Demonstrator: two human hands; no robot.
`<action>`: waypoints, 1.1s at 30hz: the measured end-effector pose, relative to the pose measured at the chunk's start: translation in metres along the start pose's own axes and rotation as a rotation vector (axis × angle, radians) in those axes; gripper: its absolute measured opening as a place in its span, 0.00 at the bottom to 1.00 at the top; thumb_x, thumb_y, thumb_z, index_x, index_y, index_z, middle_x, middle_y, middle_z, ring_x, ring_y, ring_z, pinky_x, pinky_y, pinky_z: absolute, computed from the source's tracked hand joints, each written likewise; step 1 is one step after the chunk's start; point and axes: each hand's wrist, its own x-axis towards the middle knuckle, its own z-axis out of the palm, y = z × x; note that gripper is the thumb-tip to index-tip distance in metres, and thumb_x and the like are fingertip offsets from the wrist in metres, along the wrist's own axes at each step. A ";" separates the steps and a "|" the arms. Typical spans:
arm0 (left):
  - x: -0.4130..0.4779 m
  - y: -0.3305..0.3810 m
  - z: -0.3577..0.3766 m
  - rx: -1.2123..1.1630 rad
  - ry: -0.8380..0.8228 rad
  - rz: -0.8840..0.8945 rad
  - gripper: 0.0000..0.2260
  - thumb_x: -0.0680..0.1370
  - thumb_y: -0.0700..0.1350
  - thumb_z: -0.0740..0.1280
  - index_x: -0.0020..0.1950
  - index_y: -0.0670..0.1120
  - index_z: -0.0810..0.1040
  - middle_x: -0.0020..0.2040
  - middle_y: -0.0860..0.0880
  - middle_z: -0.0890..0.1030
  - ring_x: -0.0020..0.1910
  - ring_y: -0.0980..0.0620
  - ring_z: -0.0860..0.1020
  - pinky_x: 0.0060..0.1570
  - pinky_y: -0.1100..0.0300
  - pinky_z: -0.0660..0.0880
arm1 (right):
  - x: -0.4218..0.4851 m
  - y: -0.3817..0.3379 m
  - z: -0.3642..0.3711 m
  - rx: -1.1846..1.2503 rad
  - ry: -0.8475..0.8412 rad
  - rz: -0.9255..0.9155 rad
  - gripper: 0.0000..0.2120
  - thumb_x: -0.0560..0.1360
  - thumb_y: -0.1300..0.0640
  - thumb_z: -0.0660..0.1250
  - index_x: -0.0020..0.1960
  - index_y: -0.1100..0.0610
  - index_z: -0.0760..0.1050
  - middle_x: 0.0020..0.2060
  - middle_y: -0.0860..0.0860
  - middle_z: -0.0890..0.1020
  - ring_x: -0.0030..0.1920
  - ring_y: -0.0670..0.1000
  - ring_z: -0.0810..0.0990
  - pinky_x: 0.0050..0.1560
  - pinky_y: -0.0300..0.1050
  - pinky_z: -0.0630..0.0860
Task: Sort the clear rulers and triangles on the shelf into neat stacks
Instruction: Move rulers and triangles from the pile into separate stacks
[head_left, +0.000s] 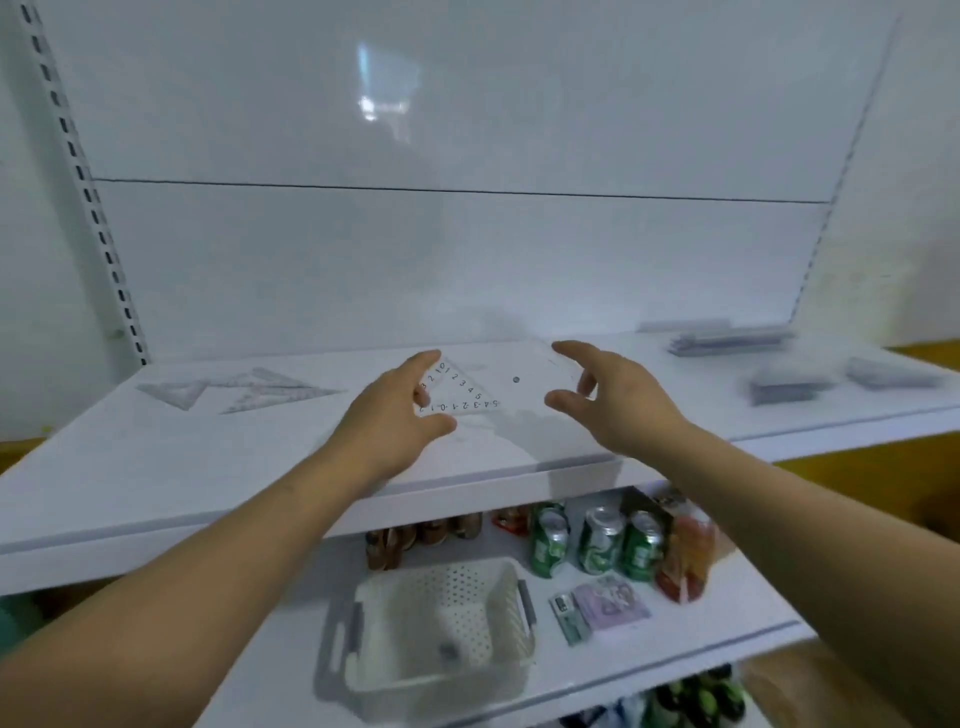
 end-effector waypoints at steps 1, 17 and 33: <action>0.006 0.017 0.015 -0.002 -0.014 0.031 0.32 0.73 0.48 0.71 0.73 0.58 0.60 0.51 0.53 0.74 0.45 0.54 0.73 0.40 0.63 0.66 | -0.006 0.021 -0.013 -0.026 0.007 0.024 0.28 0.75 0.42 0.64 0.73 0.43 0.60 0.48 0.47 0.75 0.46 0.48 0.73 0.48 0.42 0.67; 0.076 0.247 0.243 0.013 -0.166 0.110 0.27 0.75 0.50 0.69 0.72 0.46 0.65 0.66 0.48 0.72 0.59 0.49 0.73 0.56 0.58 0.68 | -0.073 0.311 -0.171 -0.129 0.110 0.270 0.26 0.77 0.42 0.62 0.72 0.50 0.64 0.51 0.48 0.78 0.49 0.49 0.76 0.52 0.45 0.74; 0.152 0.264 0.317 0.097 -0.238 -0.005 0.27 0.76 0.53 0.65 0.73 0.47 0.65 0.69 0.47 0.70 0.65 0.48 0.71 0.59 0.58 0.66 | 0.015 0.429 -0.174 -0.223 -0.073 0.341 0.25 0.78 0.44 0.60 0.72 0.52 0.66 0.70 0.53 0.68 0.70 0.55 0.65 0.68 0.49 0.62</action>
